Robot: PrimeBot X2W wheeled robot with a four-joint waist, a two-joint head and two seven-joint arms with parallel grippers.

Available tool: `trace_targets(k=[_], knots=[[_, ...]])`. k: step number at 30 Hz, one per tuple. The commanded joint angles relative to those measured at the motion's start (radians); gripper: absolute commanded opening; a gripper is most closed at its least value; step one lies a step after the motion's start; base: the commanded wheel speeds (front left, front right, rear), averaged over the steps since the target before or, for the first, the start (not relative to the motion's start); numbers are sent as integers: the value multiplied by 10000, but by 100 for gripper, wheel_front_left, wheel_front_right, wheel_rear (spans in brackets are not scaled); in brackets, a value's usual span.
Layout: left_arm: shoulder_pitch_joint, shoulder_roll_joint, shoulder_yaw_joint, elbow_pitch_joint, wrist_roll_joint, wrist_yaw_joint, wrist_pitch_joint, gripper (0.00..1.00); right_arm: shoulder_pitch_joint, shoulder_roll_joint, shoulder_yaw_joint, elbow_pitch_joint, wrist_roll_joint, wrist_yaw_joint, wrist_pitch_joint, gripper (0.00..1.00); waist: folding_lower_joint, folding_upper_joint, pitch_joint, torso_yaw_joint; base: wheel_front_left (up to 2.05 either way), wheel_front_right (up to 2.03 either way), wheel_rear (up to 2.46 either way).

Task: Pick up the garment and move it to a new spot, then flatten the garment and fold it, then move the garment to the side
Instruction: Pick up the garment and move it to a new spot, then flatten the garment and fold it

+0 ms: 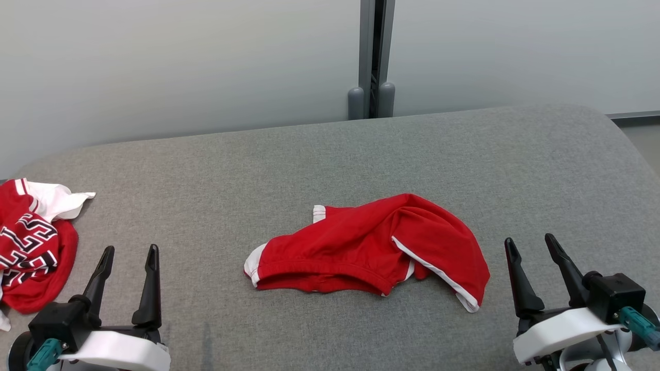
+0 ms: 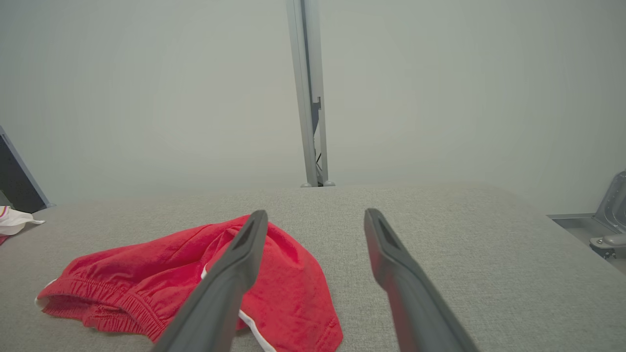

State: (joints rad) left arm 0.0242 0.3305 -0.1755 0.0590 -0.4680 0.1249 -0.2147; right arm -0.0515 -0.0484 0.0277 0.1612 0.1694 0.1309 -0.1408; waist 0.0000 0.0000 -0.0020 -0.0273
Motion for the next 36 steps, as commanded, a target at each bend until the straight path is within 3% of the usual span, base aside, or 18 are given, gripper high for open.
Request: trace_targets(k=[1, 18, 27, 36], knots=[[8, 42, 19, -38, -32, 84, -12, 100, 82, -48, -19, -30, 56, -3, 27, 100, 0, 0, 1, 5, 0, 0, 0], [-351, 35, -188, -252, 41, 204, 185, 100, -120, -42, 128, -21, -49, -3, 101, 100, 0, 0, 170, 351, 0, 0, 0], [-1064, -184, -524, -348, 170, 93, 112, 100, -814, -45, 2396, 225, 124, -3, 774, 100, 0, 0, 813, 1488, 0, 0, 0], [-2040, -581, -883, -28, 202, -169, -88, 100, -1958, -54, 5067, 1639, 1030, -3, 1282, 100, 0, 0, 1625, 2603, 0, 0, 0]])
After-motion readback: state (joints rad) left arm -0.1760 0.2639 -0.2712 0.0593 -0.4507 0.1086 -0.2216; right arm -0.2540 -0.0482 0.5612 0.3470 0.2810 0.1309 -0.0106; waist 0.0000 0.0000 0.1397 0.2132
